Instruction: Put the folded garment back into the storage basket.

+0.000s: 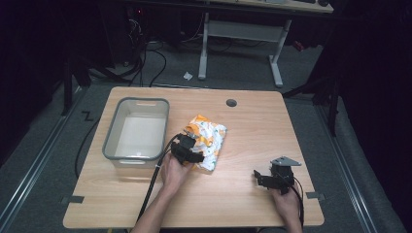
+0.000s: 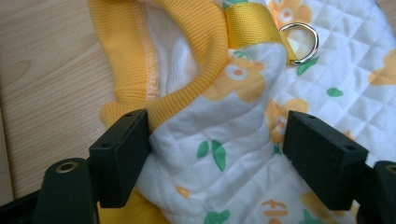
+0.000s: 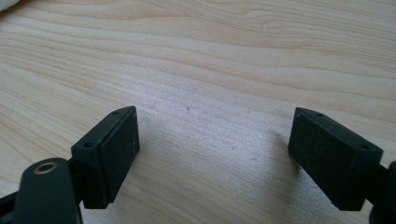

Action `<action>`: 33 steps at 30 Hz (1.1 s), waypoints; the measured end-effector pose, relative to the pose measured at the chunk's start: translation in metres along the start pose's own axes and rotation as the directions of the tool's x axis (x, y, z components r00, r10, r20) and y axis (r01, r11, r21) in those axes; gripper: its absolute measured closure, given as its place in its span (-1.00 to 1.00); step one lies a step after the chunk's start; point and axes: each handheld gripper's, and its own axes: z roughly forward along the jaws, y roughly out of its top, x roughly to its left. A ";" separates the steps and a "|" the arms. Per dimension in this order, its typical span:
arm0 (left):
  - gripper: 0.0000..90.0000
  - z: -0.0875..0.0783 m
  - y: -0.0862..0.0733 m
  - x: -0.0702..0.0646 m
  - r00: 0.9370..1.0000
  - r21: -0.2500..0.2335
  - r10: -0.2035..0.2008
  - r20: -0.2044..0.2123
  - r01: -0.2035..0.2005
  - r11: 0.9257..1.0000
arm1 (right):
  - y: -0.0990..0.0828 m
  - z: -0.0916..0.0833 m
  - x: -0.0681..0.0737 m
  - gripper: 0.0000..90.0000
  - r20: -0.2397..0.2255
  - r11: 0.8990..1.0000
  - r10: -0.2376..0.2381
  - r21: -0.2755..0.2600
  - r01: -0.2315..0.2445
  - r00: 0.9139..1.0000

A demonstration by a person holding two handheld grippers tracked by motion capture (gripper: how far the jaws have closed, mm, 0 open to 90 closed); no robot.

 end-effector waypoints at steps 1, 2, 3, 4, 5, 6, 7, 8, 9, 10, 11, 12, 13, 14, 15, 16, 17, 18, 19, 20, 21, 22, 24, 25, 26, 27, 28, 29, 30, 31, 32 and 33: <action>-0.48 0.001 -0.001 -0.001 1.000 -0.002 0.007 -0.010 -0.007 1.000 | 0.000 0.000 0.000 -0.63 0.000 1.000 0.000 0.000 0.000 1.000; -0.46 0.001 -0.002 -0.004 0.999 -0.003 0.023 -0.027 -0.023 1.000 | 0.000 0.000 0.000 -0.63 0.000 1.000 0.000 0.000 0.000 1.000; -0.44 0.001 -0.002 -0.006 0.998 -0.007 0.039 -0.040 -0.039 0.999 | 0.000 0.000 0.000 -0.63 0.000 1.000 0.000 0.000 0.000 1.000; -0.41 0.000 -0.003 -0.007 0.998 -0.010 0.042 -0.041 -0.043 0.999 | 0.000 0.000 0.000 -0.63 0.000 1.000 0.000 0.000 0.000 1.000; -0.37 0.000 -0.004 -0.007 0.998 -0.015 0.045 -0.041 -0.046 0.999 | 0.000 0.000 0.000 -0.63 0.000 1.000 0.000 0.000 0.000 1.000; -0.31 -0.001 -0.005 -0.008 0.998 -0.017 0.051 -0.042 -0.051 0.999 | 0.000 0.000 0.000 -0.63 0.000 1.000 0.000 0.000 0.000 1.000; -0.23 -0.002 -0.005 -0.008 0.997 -0.017 0.059 -0.040 -0.060 0.998 | 0.000 0.000 0.000 -0.63 0.000 1.000 0.000 0.000 0.000 1.000; -0.13 -0.003 -0.005 -0.009 0.997 -0.019 0.066 -0.034 -0.066 0.998 | 0.000 0.000 0.000 -0.63 0.000 1.000 0.000 0.000 0.000 1.000; -0.01 -0.004 -0.005 -0.010 0.997 -0.015 0.074 -0.028 -0.075 0.997 | 0.000 0.000 0.000 -0.63 0.000 1.000 0.000 0.000 0.000 1.000; 0.11 -0.005 -0.004 -0.011 0.996 -0.012 0.085 -0.022 -0.085 0.996 | 0.000 0.000 0.000 -0.63 0.000 1.000 0.000 0.000 0.000 1.000; 0.20 -0.006 -0.004 -0.012 0.996 -0.010 0.093 -0.014 -0.093 0.996 | 0.000 0.000 0.000 -0.63 0.000 1.000 0.000 0.000 0.000 1.000; 0.27 -0.006 -0.005 -0.013 0.995 -0.009 0.100 -0.009 -0.100 0.995 | 0.000 0.000 0.000 -0.63 0.000 1.000 0.000 0.000 0.000 1.000; 0.32 -0.007 -0.005 -0.013 0.995 -0.007 0.101 0.001 -0.101 0.995 | 0.000 0.000 0.000 -0.63 0.000 1.000 0.000 0.000 0.000 1.000; 0.36 -0.008 -0.004 -0.012 0.995 -0.006 0.098 0.013 -0.098 0.995 | 0.000 0.000 0.000 -0.63 0.000 1.000 0.000 0.000 0.000 1.000; 0.40 -0.009 -0.004 -0.012 0.995 -0.006 0.095 0.025 -0.095 0.995 | 0.000 0.000 0.000 -0.63 0.000 1.000 0.000 0.000 0.000 1.000; 0.43 -0.009 -0.005 -0.011 0.995 -0.008 0.090 0.038 -0.090 0.996 | 0.000 0.000 0.000 -0.63 0.000 1.000 0.000 0.000 0.000 1.000; 0.45 -0.011 -0.004 -0.010 0.995 -0.005 0.083 0.059 -0.083 0.997 | 0.000 0.000 0.000 -0.63 0.000 1.000 0.000 0.000 0.000 1.000; 0.48 -0.012 -0.004 -0.010 0.994 -0.006 0.077 0.082 -0.076 0.997 | 0.000 0.000 0.000 -0.63 0.000 1.000 0.000 0.000 0.000 1.000; 0.50 -0.013 -0.004 -0.010 0.992 -0.008 0.078 0.096 -0.078 0.997 | 0.000 0.000 0.000 -0.63 0.000 1.000 0.000 0.000 0.000 1.000; 0.52 -0.015 -0.004 -0.011 0.991 -0.011 0.081 0.103 -0.081 0.997 | 0.000 0.000 0.000 -0.63 0.000 1.000 0.000 0.000 0.000 1.000; 0.54 -0.016 -0.004 -0.011 0.991 -0.019 0.079 0.111 -0.077 0.997 | 0.000 0.000 0.000 -0.63 0.000 1.000 0.000 0.000 0.000 1.000; 0.57 -0.018 -0.004 -0.011 0.990 -0.028 0.076 0.120 -0.073 0.997 | 0.000 0.000 0.000 -0.63 0.000 1.000 0.000 0.000 0.000 1.000; 0.61 -0.023 -0.004 -0.010 0.988 -0.047 0.069 0.142 -0.063 0.997 | 0.000 0.000 0.000 -0.63 0.000 1.000 0.000 0.000 0.000 1.000; 0.62 -0.026 -0.003 -0.009 0.987 -0.059 0.065 0.150 -0.057 0.997 | 0.000 0.000 0.000 -0.63 0.000 1.000 0.000 0.000 0.000 1.000; 0.63 -0.029 -0.003 -0.009 0.986 -0.074 0.070 0.153 -0.059 0.995 | 0.000 0.000 0.000 -0.63 0.000 1.000 0.000 0.000 0.000 1.000; 0.64 -0.033 -0.002 -0.009 0.985 -0.084 0.064 0.163 -0.051 0.995 | 0.000 0.000 0.000 -0.63 0.000 1.000 0.000 0.000 0.000 1.000; 0.64 -0.037 -0.002 -0.009 0.984 -0.098 0.066 0.168 -0.050 0.994 | 0.000 0.000 0.000 -0.63 0.000 1.000 0.000 0.000 0.000 1.000; 0.65 -0.041 -0.002 -0.009 0.983 -0.112 0.067 0.172 -0.048 0.993 | 0.000 0.000 0.000 -0.63 0.000 1.000 0.000 0.000 0.000 1.000; 0.65 -0.046 -0.001 -0.008 0.982 -0.126 0.065 0.177 -0.043 0.991 | 0.000 0.000 0.000 -0.63 0.000 1.000 -0.001 0.000 0.001 1.000; 0.65 -0.050 -0.001 -0.008 0.981 -0.141 0.064 0.182 -0.039 0.989 | 0.000 0.000 0.000 -0.63 0.000 1.000 0.000 0.000 0.000 1.000; 0.65 -0.055 -0.001 -0.006 0.980 -0.153 0.066 0.188 -0.037 0.987 | 0.000 0.000 0.000 -0.63 0.000 1.000 -0.001 0.000 0.001 1.000; 0.66 -0.060 -0.001 -0.005 0.979 -0.166 0.067 0.191 -0.035 0.986 | 0.000 0.000 0.000 -0.63 0.000 1.000 0.000 0.000 0.000 1.000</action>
